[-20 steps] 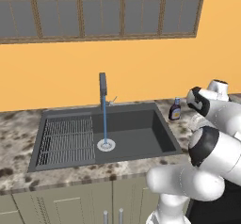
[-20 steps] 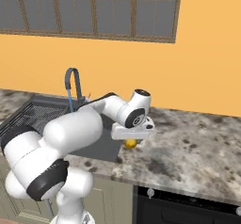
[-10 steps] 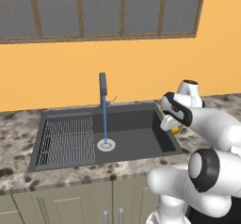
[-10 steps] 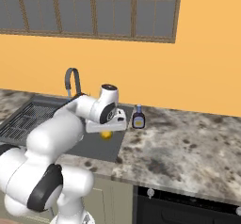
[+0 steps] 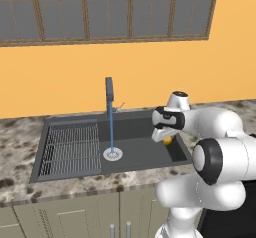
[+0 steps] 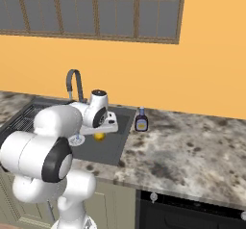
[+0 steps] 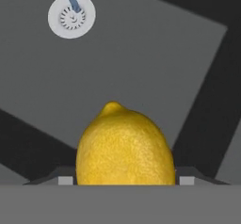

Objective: Turn on the sink faucet. Then move the lemon from the counter to the sink. Turn off the sink. Move the vegetable from the sink to the pot next to the stove. Finally move the pot to the rear left burner.

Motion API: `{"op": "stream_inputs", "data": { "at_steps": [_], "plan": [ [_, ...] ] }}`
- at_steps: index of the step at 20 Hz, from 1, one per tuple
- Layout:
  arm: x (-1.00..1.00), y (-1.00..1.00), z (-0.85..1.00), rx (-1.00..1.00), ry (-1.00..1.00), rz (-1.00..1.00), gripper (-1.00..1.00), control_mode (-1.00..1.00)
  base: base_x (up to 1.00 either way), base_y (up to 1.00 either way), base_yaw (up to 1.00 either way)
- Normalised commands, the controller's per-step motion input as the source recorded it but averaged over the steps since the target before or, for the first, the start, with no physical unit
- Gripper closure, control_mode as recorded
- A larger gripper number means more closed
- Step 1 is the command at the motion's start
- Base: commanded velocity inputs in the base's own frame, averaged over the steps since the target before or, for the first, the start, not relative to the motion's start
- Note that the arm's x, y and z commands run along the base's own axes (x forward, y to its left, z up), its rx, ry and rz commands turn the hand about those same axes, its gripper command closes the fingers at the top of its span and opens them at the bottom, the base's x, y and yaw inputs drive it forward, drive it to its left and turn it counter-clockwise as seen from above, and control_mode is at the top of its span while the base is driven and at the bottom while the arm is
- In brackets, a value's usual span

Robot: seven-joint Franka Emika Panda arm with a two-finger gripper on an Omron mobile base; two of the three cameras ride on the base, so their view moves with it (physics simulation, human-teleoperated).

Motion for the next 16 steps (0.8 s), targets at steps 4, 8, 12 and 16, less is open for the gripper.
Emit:
{"op": "stream_inputs", "data": {
  "at_steps": [4,8,12,16],
  "plan": [
    [0.31,0.11,-0.29,0.0,0.0,0.0,1.0,-1.0,0.0,0.0,0.0],
    [0.35,0.27,-0.25,0.0,0.0,0.0,1.0,-1.0,0.0,0.0,0.0],
    [0.23,0.2,-0.33,0.0,0.0,0.01,1.0,-1.0,0.0,0.0,0.0],
    [0.24,0.19,-0.32,0.0,0.0,0.01,1.0,-1.0,0.0,0.0,0.0]
  ]
}}
